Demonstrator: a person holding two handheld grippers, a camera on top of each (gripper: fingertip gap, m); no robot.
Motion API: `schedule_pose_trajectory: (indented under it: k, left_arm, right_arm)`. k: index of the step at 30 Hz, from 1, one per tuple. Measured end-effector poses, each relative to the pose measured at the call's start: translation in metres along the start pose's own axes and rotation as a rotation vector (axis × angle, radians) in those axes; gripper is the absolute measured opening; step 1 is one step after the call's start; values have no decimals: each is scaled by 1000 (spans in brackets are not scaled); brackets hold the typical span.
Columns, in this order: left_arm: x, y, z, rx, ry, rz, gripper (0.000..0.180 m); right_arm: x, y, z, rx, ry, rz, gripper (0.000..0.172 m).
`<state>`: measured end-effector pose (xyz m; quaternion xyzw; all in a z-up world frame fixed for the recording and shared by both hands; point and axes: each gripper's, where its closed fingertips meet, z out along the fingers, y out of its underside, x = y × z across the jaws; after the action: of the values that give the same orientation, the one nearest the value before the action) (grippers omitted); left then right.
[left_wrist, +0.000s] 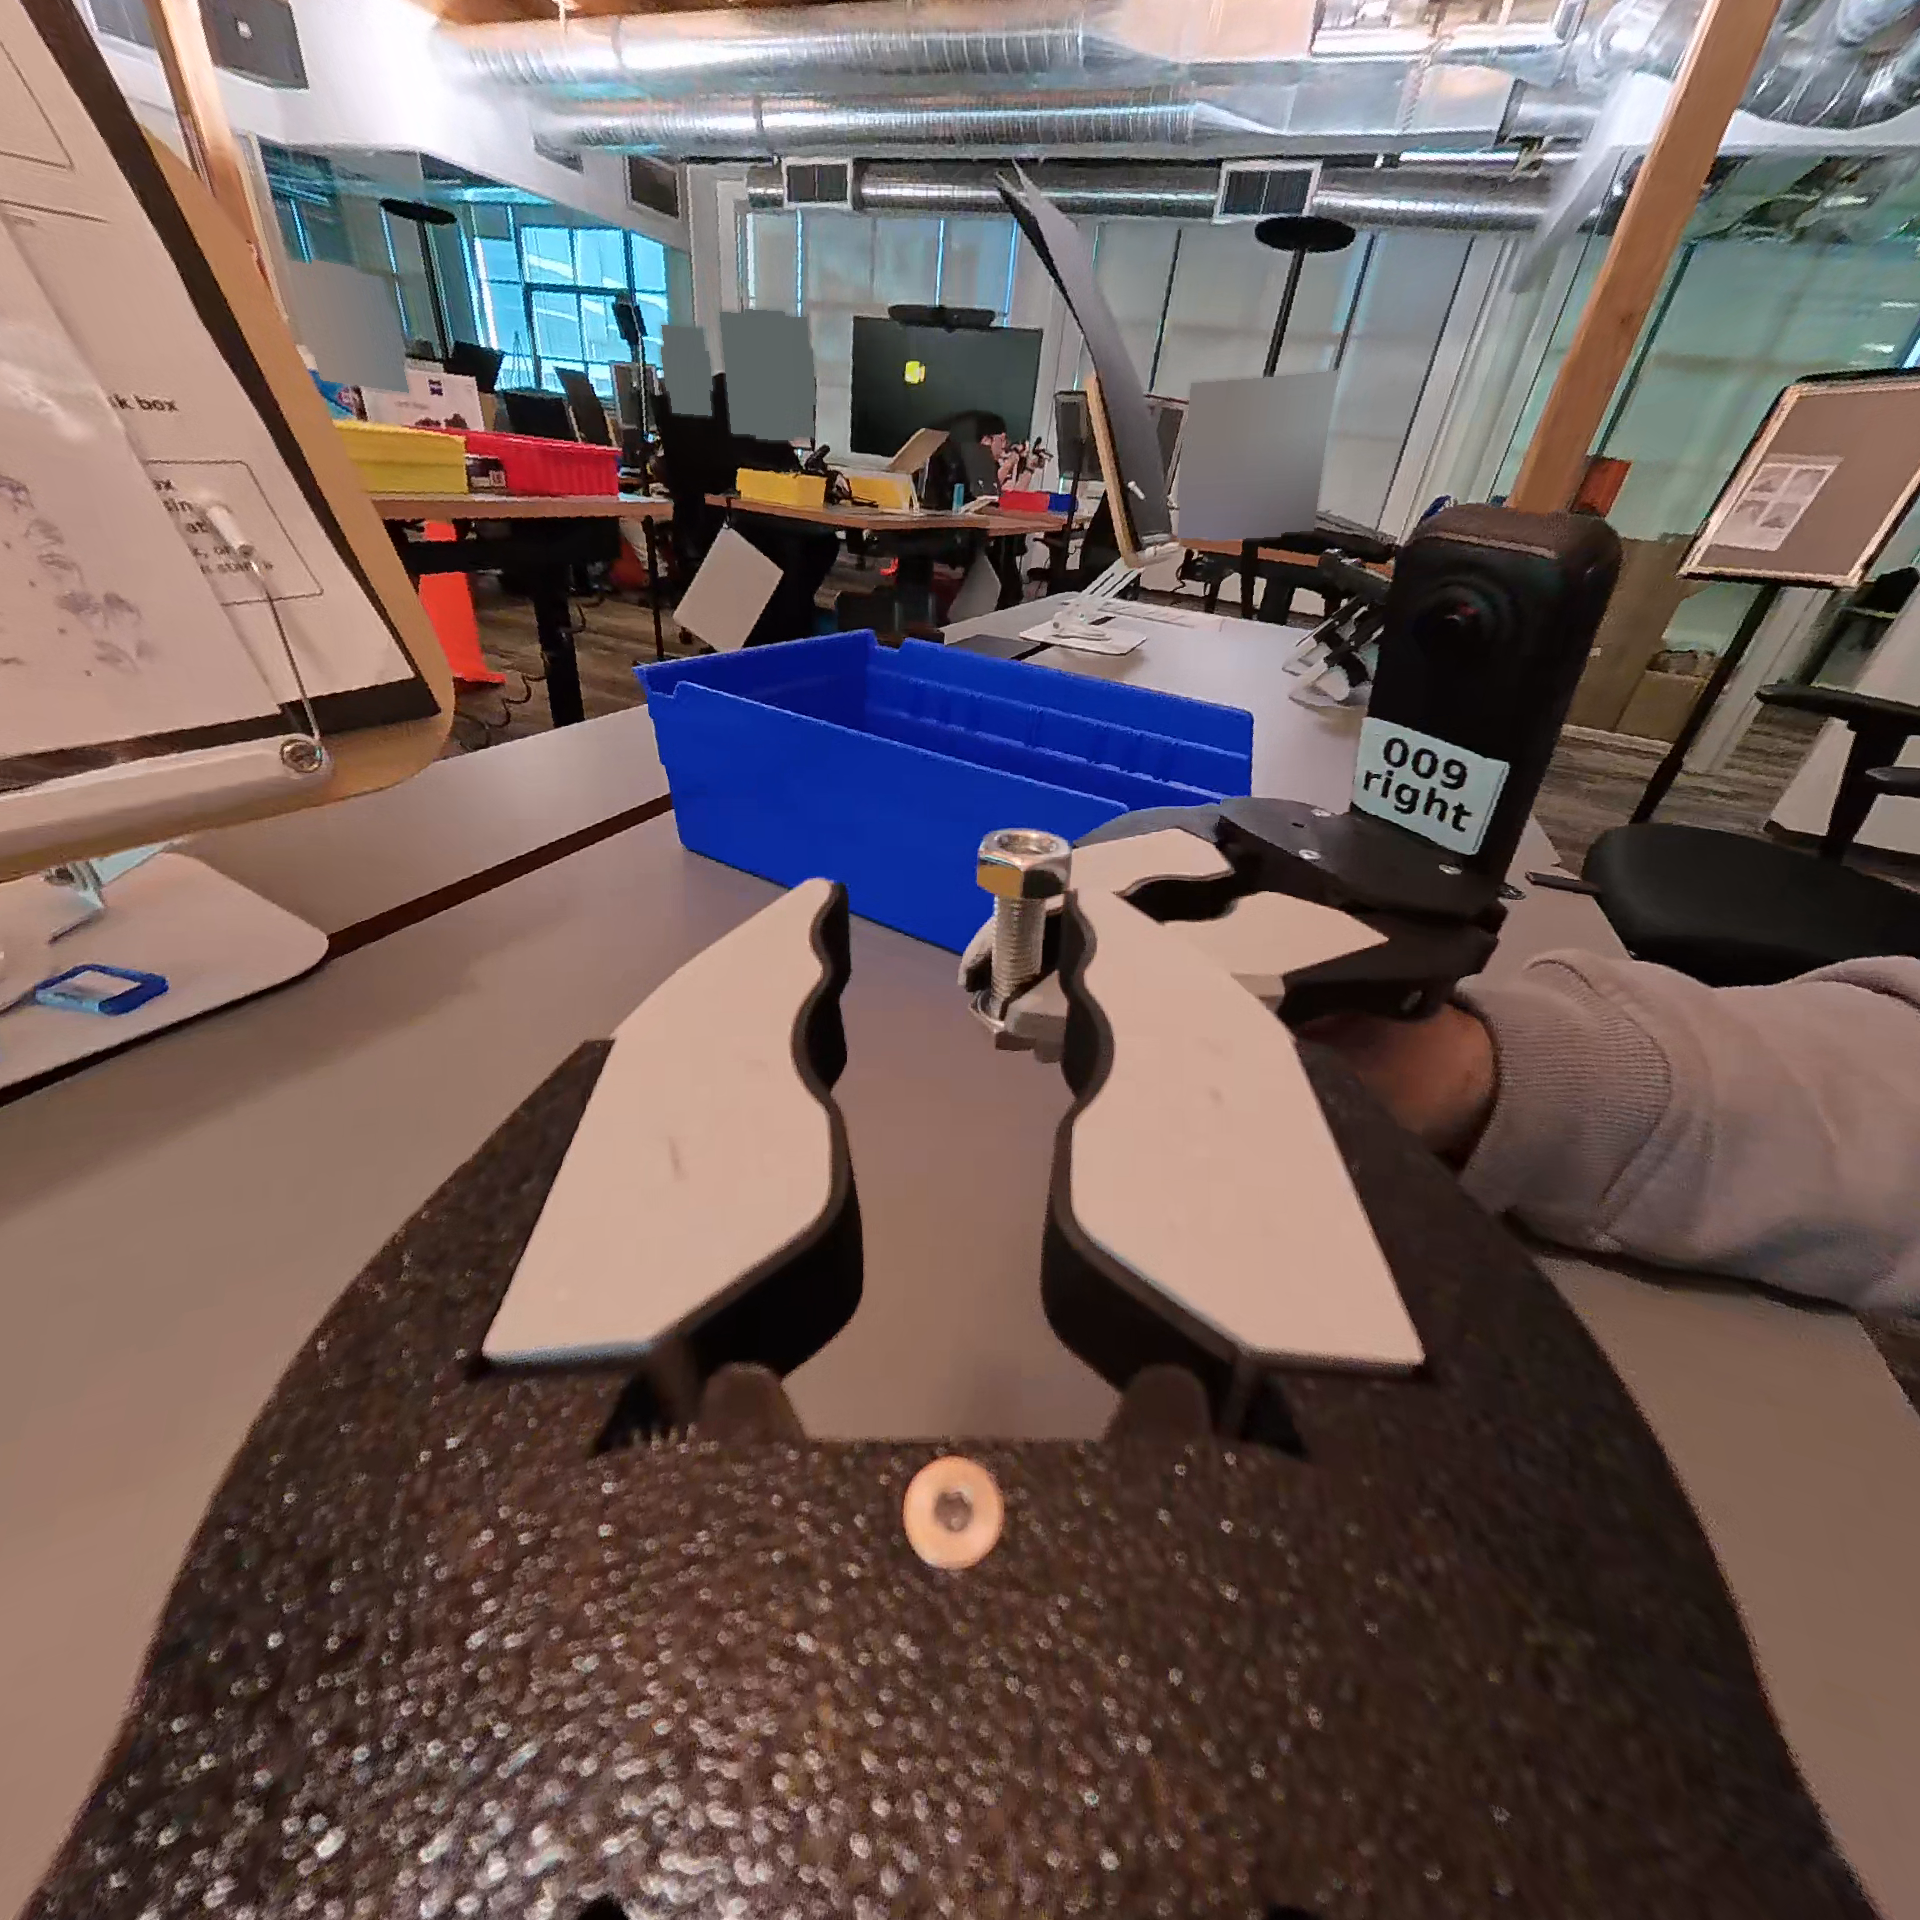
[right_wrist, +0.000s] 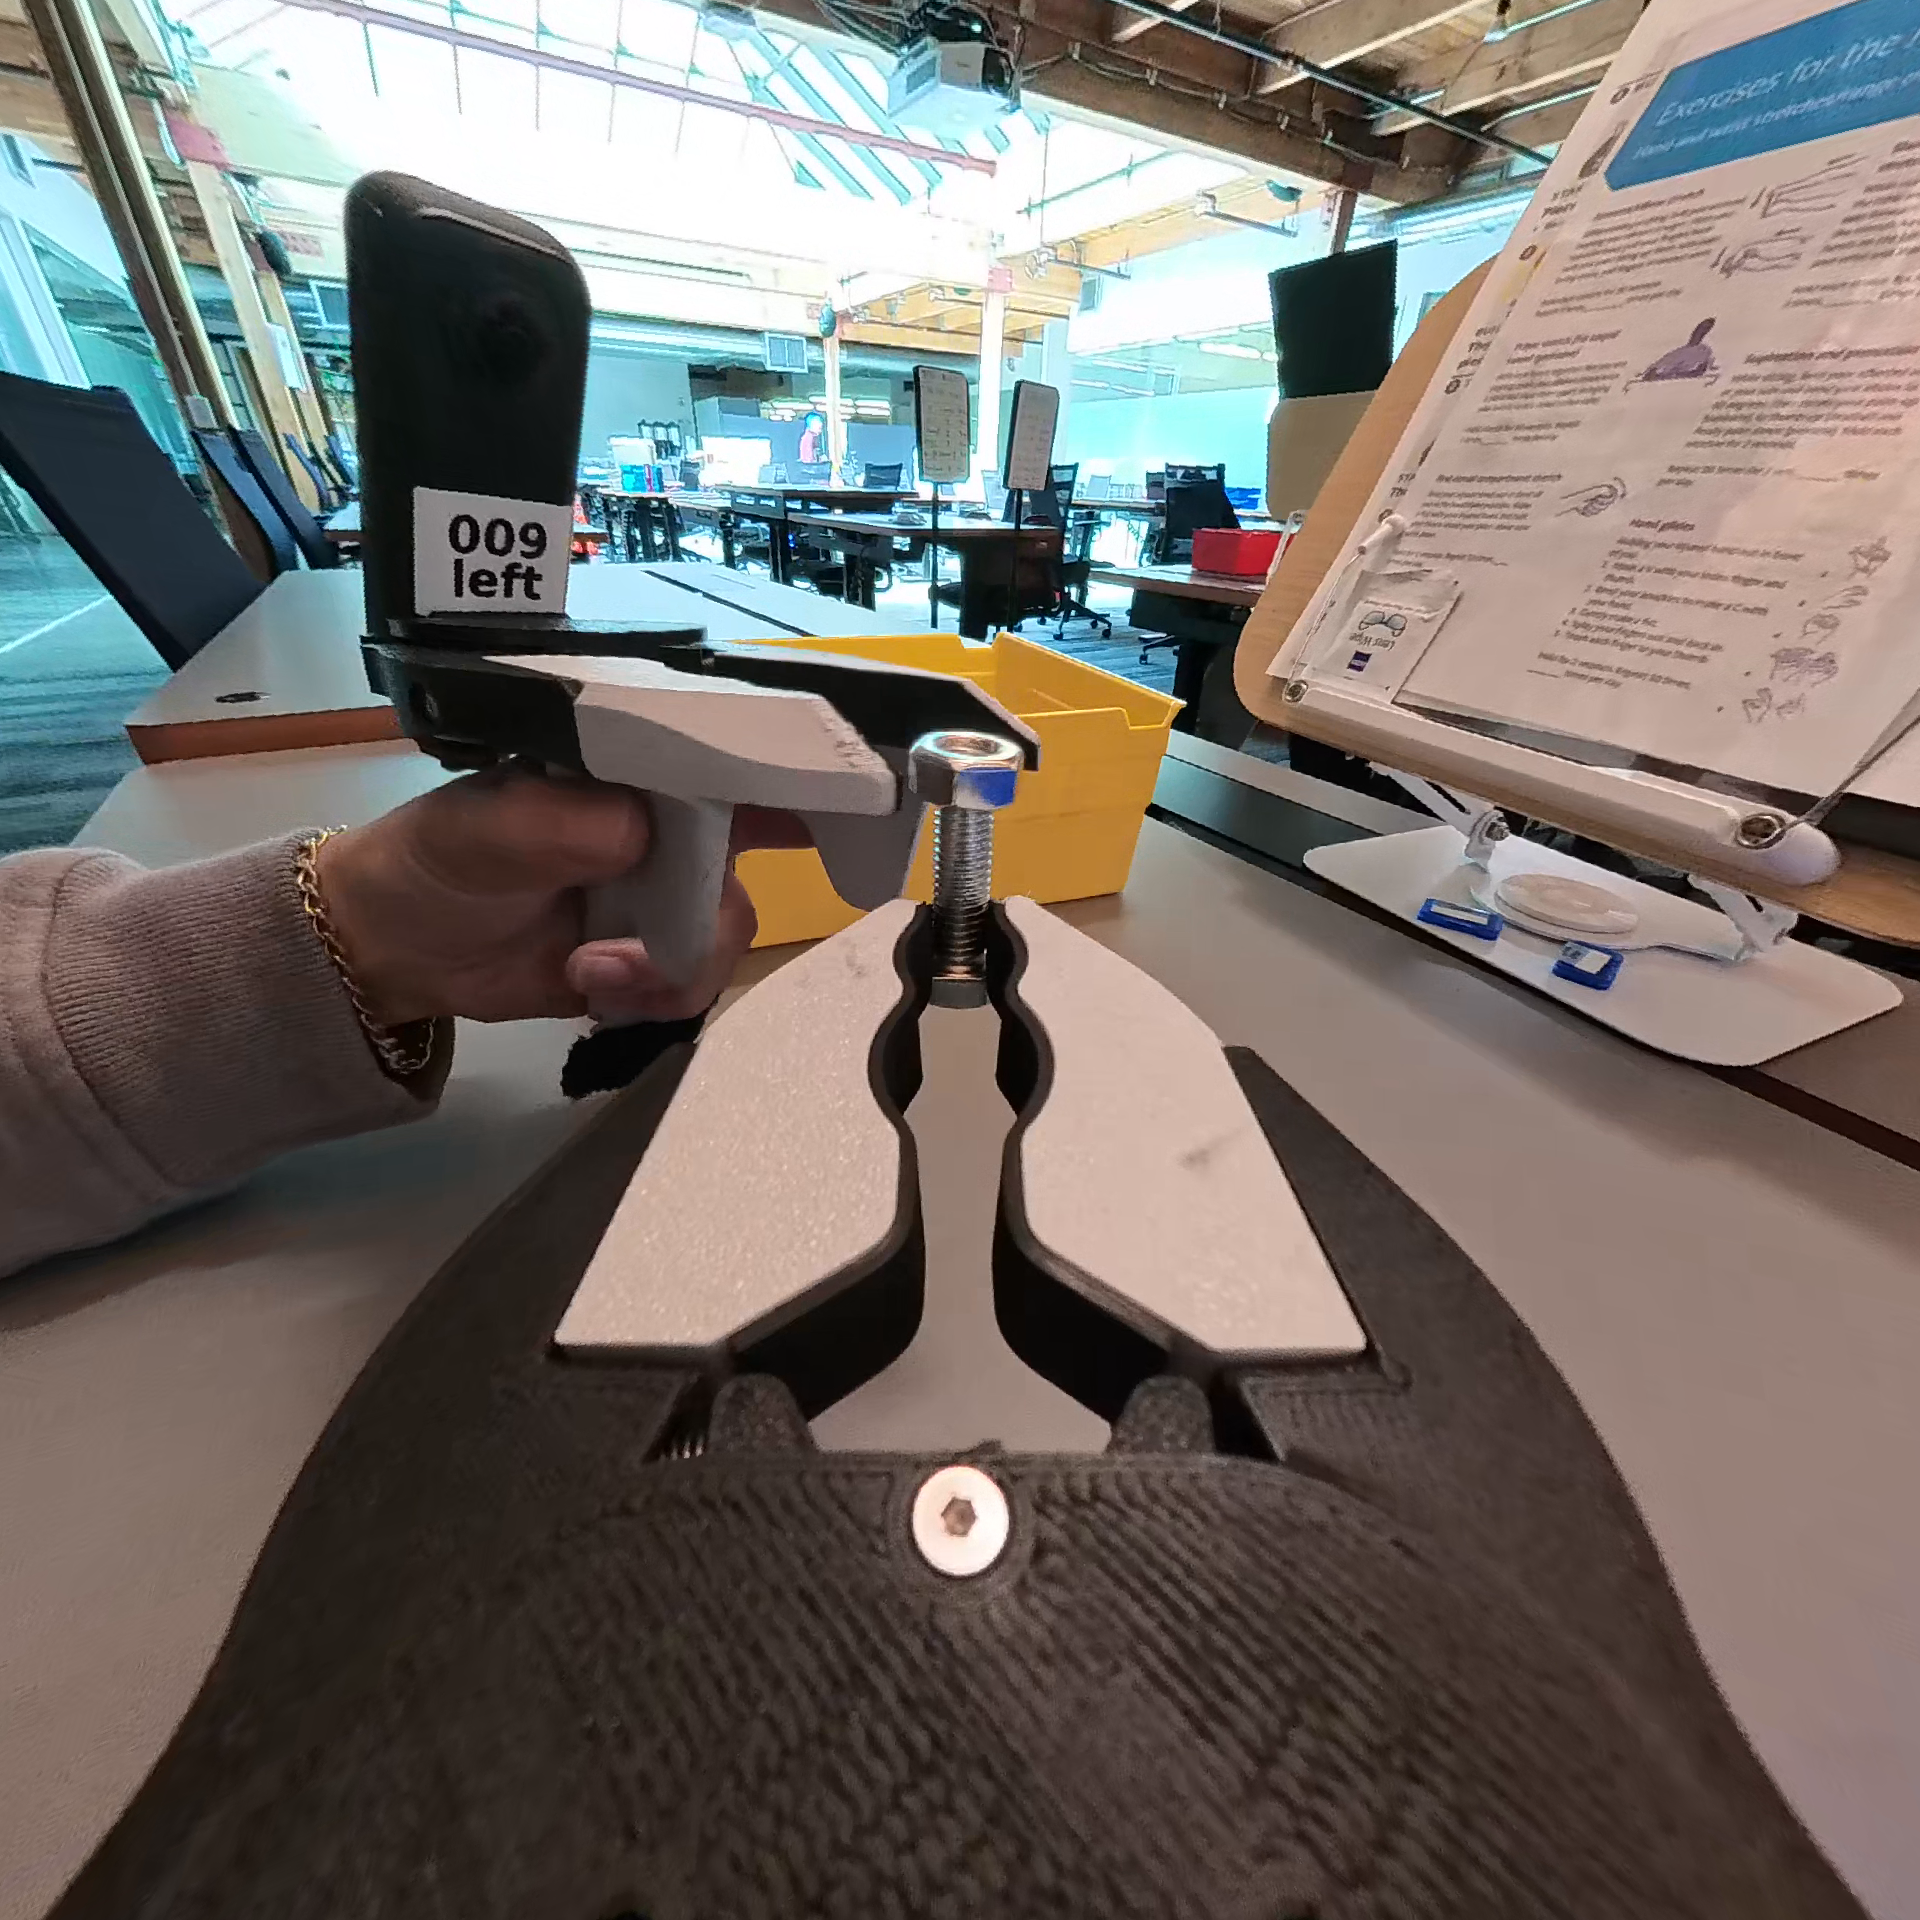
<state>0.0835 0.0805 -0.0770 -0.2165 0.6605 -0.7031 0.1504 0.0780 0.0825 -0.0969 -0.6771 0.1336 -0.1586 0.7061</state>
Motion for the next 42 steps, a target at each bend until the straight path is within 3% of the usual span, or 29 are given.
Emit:
schedule_pose_trajectory:
  k: [1, 15, 32, 42]
  left_arm:
    - [1, 0, 0, 3, 7, -3, 37]
    - [9, -5, 4, 39, 35, -21, 38]
    - [-8, -5, -5, 26, -44, -5, 35]
    - [3, -3, 4, 40, -1, -28, 39]
  right_arm:
    - [-1, 0, 0, -2, -7, 3, 9]
    - [-5, 4, 2, -16, -21, 0, 9]
    - [-1, -1, -1, 10, -13, 16, 9]
    - [-4, -2, 0, 12, -21, 6, 9]
